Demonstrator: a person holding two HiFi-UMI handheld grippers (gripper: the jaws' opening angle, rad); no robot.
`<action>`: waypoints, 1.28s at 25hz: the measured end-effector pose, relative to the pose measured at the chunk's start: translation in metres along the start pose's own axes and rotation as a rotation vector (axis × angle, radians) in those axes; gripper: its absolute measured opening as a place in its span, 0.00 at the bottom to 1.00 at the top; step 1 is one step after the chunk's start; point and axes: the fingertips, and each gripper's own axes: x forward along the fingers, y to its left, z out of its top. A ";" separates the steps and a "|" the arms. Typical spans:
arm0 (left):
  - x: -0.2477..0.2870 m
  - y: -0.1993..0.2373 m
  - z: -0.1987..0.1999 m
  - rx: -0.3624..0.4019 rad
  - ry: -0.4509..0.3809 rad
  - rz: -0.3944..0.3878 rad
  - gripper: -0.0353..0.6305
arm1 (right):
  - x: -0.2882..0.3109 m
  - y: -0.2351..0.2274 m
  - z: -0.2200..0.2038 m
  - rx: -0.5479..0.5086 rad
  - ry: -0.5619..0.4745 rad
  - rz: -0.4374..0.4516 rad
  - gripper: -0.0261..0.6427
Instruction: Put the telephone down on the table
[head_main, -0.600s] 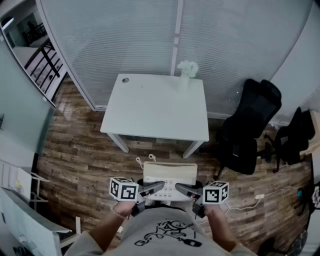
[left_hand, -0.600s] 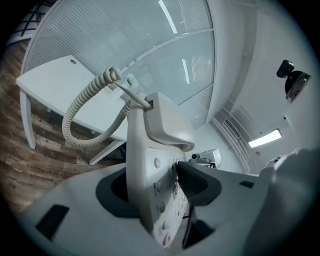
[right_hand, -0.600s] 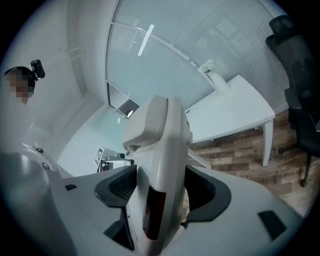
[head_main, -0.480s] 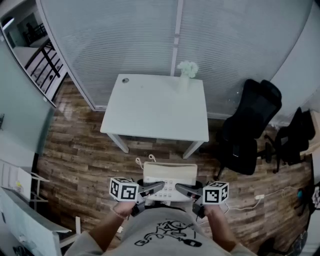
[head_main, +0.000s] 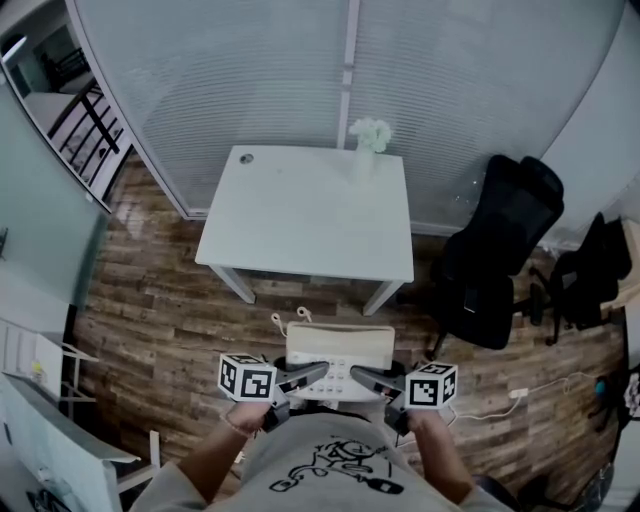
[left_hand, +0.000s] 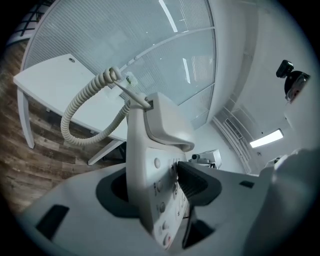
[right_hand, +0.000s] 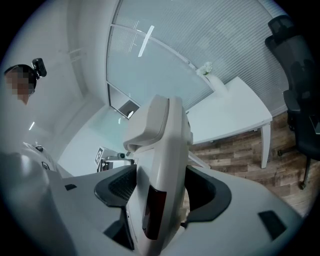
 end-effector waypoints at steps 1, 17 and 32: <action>0.002 0.000 0.000 0.000 -0.001 0.001 0.39 | -0.001 -0.002 0.000 -0.003 0.000 0.001 0.51; 0.023 -0.008 0.007 -0.004 -0.040 0.015 0.39 | -0.015 -0.013 0.014 0.013 0.003 0.032 0.51; 0.024 0.012 0.043 0.019 -0.051 0.012 0.39 | 0.009 -0.024 0.047 -0.032 -0.004 0.026 0.51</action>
